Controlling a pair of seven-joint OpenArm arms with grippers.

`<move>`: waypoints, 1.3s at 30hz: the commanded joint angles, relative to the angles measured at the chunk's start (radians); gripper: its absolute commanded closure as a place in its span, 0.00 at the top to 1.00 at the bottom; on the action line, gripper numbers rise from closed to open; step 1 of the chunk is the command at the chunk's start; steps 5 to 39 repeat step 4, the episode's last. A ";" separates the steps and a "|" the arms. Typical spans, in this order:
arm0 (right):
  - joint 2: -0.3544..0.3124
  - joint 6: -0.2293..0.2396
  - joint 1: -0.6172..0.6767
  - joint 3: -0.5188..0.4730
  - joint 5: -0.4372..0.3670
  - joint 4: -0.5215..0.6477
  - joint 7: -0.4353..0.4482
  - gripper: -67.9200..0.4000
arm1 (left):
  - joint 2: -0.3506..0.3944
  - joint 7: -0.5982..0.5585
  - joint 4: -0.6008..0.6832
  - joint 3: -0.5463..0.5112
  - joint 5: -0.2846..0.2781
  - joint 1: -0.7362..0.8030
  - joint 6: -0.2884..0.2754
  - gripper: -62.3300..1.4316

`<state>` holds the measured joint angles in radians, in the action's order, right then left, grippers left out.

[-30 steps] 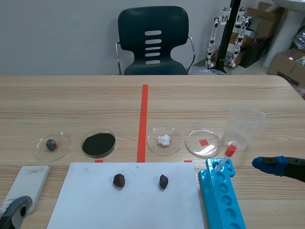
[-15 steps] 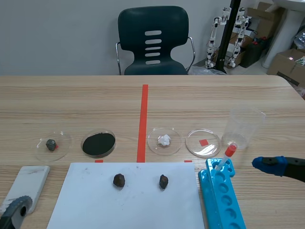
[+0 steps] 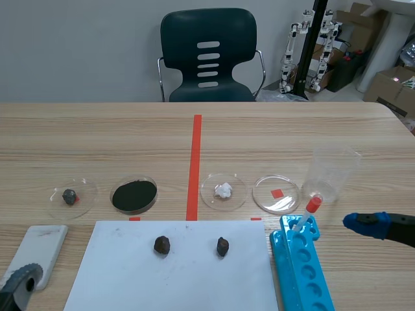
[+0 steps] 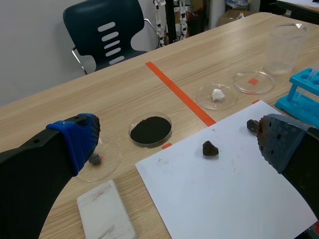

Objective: Return to the home posture

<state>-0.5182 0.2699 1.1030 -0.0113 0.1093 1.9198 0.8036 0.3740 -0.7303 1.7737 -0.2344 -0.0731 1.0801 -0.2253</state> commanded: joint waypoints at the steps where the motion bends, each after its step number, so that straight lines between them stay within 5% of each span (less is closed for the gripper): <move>1: -0.003 0.000 -0.003 -0.005 -0.008 0.014 0.011 0.96 | 0.001 -0.014 0.021 -0.002 -0.011 -0.003 0.001 1.00; 39: -0.003 0.000 -0.003 -0.005 -0.008 0.014 0.011 0.96 | 0.001 -0.014 0.021 -0.002 -0.011 -0.003 0.001 1.00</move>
